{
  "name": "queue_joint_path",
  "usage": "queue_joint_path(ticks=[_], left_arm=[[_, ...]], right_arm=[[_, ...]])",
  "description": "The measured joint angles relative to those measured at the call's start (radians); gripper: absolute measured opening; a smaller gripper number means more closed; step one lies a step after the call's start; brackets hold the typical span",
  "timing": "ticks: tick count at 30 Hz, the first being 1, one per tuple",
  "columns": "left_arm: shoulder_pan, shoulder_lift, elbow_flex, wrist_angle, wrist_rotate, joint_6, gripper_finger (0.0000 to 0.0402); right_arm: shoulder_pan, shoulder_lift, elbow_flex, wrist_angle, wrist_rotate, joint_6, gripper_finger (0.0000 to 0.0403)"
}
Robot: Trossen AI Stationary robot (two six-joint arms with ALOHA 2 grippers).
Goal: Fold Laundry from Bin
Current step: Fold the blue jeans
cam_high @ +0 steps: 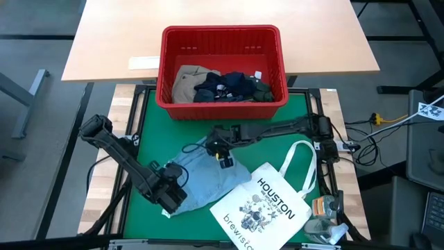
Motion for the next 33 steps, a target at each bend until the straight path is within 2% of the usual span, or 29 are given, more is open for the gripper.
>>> queue_joint_path(ticks=[4,9,12,18,21,25,33], left_arm=[[0.001,0.001,-0.070,0.079,0.002,0.001,0.0179],[0.014,0.001,-0.127,0.103,0.004,0.011,0.0179],[0.041,0.001,-0.131,0.098,0.019,0.089,0.0179],[0.125,-0.025,-0.133,0.078,0.141,0.349,0.0179],[0.157,-0.067,-0.159,0.073,0.164,0.406,0.0179],[0.182,-0.161,-0.240,0.108,0.183,0.389,0.0179],[0.183,-0.315,-0.494,0.470,0.186,0.259,0.0179]], right_arm=[[-0.031,0.037,0.001,0.018,-0.089,0.000,0.0147],[-0.058,0.053,0.002,0.040,-0.080,-0.003,0.0147],[-0.066,0.062,0.000,0.036,-0.076,-0.006,0.0147],[-0.067,0.079,0.002,0.006,-0.084,-0.029,0.0147],[-0.067,0.079,0.002,0.000,-0.085,-0.029,0.0147],[-0.067,0.079,0.002,-0.012,-0.089,-0.029,0.0147],[-0.067,0.079,0.002,-0.023,-0.089,-0.028,0.0147]])
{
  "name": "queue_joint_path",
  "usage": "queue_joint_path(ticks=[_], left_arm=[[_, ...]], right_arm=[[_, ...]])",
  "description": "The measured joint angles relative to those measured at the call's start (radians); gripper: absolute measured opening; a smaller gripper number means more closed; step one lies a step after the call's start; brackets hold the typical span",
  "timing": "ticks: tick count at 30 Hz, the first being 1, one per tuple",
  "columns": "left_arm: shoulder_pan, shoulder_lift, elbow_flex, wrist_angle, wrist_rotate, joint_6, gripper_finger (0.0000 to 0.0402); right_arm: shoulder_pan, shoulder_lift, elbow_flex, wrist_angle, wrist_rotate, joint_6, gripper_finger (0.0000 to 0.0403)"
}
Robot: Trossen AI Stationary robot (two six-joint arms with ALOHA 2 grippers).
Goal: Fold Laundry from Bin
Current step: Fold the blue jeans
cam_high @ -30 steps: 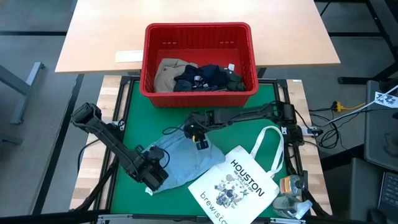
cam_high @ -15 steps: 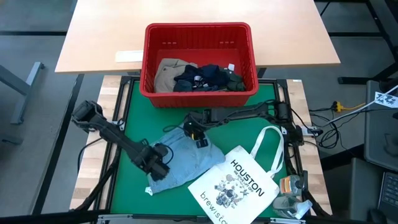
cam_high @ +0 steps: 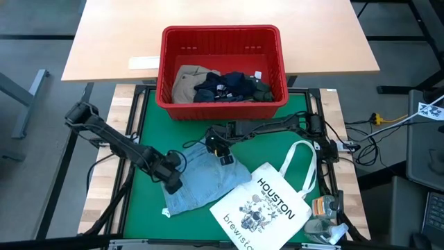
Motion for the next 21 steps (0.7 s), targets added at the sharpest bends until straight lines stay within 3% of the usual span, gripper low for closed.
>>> queue_joint_path(ticks=[15,21], left_arm=[[0.001,-0.008,-0.082,0.095,-0.014,-0.037,0.0175],[0.001,-0.007,-0.082,0.113,-0.014,-0.048,0.0131]], right_arm=[[0.000,0.000,0.000,-0.014,0.000,0.002,0.0145],[0.000,0.000,0.000,-0.018,0.000,0.002,0.0099]])
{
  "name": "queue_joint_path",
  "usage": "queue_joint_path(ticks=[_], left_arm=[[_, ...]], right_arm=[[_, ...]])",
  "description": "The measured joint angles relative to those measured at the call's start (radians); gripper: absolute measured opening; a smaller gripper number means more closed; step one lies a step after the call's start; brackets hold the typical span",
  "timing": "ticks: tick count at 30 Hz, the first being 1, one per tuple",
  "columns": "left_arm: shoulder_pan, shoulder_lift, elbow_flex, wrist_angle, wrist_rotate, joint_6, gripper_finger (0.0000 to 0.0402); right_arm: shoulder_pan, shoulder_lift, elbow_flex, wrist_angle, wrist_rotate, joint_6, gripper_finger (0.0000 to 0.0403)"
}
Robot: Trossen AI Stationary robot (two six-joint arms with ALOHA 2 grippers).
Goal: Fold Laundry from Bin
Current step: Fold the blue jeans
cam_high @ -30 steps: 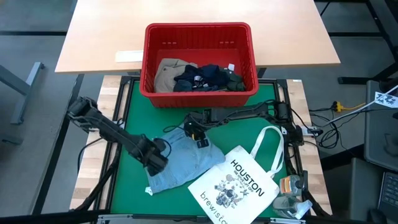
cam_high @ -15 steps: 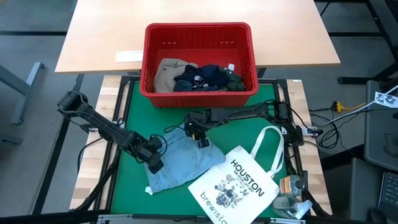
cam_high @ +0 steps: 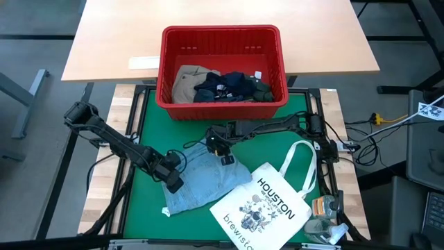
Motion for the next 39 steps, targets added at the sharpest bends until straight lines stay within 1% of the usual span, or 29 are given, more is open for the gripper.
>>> queue_joint_path(ticks=[4,9,12,14,19,20,23,27,30,34,36,39], left_arm=[[0.000,0.000,0.000,0.000,0.003,-0.005,0.0113],[0.000,0.000,0.000,0.000,0.003,-0.005,0.0109],[0.000,0.000,0.000,0.010,0.003,-0.031,0.0102],[0.000,0.001,0.007,0.018,-0.003,-0.043,0.0086],[0.000,0.001,0.039,0.017,-0.005,-0.004,0.0018],[0.000,0.001,0.042,0.015,-0.005,-0.005,0.0011],[0.000,0.001,0.053,0.013,-0.006,-0.002,0.0009],[-0.007,-0.009,0.089,-0.004,-0.024,0.017,0.0004],[-0.020,-0.030,0.140,-0.069,-0.059,0.025,0.0003],[-0.040,-0.043,0.227,-0.235,-0.105,-0.005,0.0002],[-0.048,-0.043,0.271,-0.322,-0.123,-0.020,0.0002],[-0.065,-0.044,0.293,-0.423,-0.154,-0.106,0.0001]], right_arm=[[0.000,-0.007,0.022,-0.014,0.000,0.000,0.0070],[0.000,-0.008,0.034,-0.013,0.001,-0.002,0.0050],[0.001,-0.008,0.034,-0.020,0.038,-0.002,0.0028],[0.002,-0.008,0.034,-0.022,0.070,-0.003,0.0009],[0.000,-0.008,0.034,-0.025,0.078,-0.002,0.0014],[0.000,-0.008,0.034,-0.025,0.078,-0.002,0.0012],[0.000,-0.012,0.034,-0.029,0.078,-0.001,0.0005],[0.000,-0.037,0.034,-0.037,0.078,0.000,0.0008],[0.000,-0.067,0.034,-0.036,0.080,0.000,0.0004],[0.000,-0.103,0.034,0.005,0.085,0.023,0.0006],[0.000,-0.113,0.034,0.050,0.085,0.043,0.0004],[0.000,-0.114,0.034,0.168,0.103,0.084,0.0003]])
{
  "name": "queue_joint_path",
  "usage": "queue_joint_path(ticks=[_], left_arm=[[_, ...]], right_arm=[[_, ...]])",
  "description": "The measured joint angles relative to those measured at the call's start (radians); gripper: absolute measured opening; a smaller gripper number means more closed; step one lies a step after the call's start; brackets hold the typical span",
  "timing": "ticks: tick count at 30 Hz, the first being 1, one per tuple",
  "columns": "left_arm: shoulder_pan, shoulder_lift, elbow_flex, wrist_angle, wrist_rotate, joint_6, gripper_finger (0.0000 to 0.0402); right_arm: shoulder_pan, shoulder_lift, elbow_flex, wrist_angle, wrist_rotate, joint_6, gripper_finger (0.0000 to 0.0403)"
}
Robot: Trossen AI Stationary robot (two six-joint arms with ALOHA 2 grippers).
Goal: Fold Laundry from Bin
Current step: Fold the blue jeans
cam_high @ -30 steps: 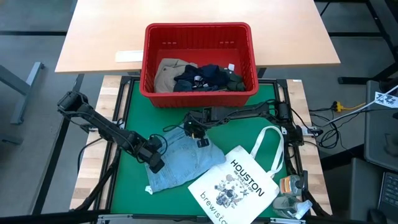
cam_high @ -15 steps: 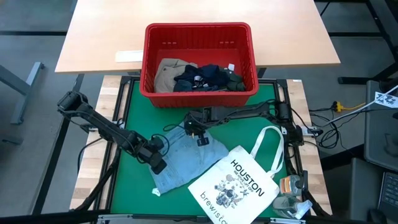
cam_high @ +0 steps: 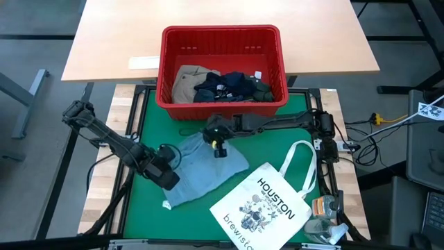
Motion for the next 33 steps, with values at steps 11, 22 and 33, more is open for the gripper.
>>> queue_joint_path(ticks=[11,22,33], left_arm=[[-0.006,0.004,-0.191,-0.177,-0.043,-0.389,0.0000],[0.023,0.032,-0.336,-0.124,-0.110,-0.528,0.0000],[0.086,0.056,-0.338,-0.119,-0.108,-0.524,0.0020]], right_arm=[[-0.031,0.152,0.002,0.250,0.153,-0.006,0.0003],[-0.059,0.225,0.002,0.260,0.264,0.004,0.0004],[-0.064,0.225,0.002,0.256,0.297,-0.007,0.0005]])
